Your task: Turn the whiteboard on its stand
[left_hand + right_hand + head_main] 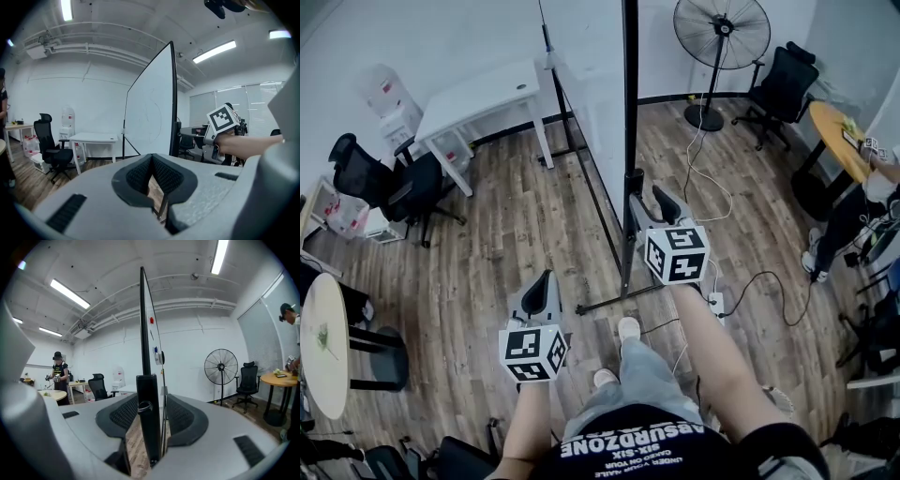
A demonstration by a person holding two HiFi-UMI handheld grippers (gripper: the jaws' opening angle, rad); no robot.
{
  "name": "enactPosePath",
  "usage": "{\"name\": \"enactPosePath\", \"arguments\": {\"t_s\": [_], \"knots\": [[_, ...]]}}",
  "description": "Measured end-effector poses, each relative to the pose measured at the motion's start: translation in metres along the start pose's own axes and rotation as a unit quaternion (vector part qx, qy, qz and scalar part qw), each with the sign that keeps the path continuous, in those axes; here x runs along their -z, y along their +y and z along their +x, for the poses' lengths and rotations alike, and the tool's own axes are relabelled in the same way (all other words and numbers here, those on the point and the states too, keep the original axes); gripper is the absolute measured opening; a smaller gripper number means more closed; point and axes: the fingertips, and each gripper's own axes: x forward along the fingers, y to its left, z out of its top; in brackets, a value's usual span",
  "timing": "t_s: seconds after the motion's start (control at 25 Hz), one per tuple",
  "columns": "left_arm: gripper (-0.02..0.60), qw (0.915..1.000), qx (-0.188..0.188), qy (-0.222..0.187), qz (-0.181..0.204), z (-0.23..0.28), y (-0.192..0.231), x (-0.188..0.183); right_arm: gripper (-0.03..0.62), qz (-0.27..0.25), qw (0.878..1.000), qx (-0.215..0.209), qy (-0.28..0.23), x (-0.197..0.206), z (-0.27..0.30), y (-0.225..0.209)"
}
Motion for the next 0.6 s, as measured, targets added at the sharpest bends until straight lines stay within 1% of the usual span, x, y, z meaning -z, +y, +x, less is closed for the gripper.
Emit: {"name": "enactPosePath", "arguments": {"t_s": [0.12,0.32,0.6], "knots": [[0.005,1.0000,0.002,-0.006,0.002,0.001,-0.002,-0.005,0.171,0.005,1.000,0.002,-0.012,-0.007,-0.015,0.002],[0.005,0.9998,0.009,-0.018,0.004,0.003,-0.007,-0.016,0.167,0.006,0.999,0.002,-0.032,-0.018,-0.039,0.018],[0.005,0.9991,0.022,-0.037,0.006,0.001,-0.019,-0.031,0.079,0.006,0.999,-0.007,-0.043,-0.019,-0.071,0.040]]}}
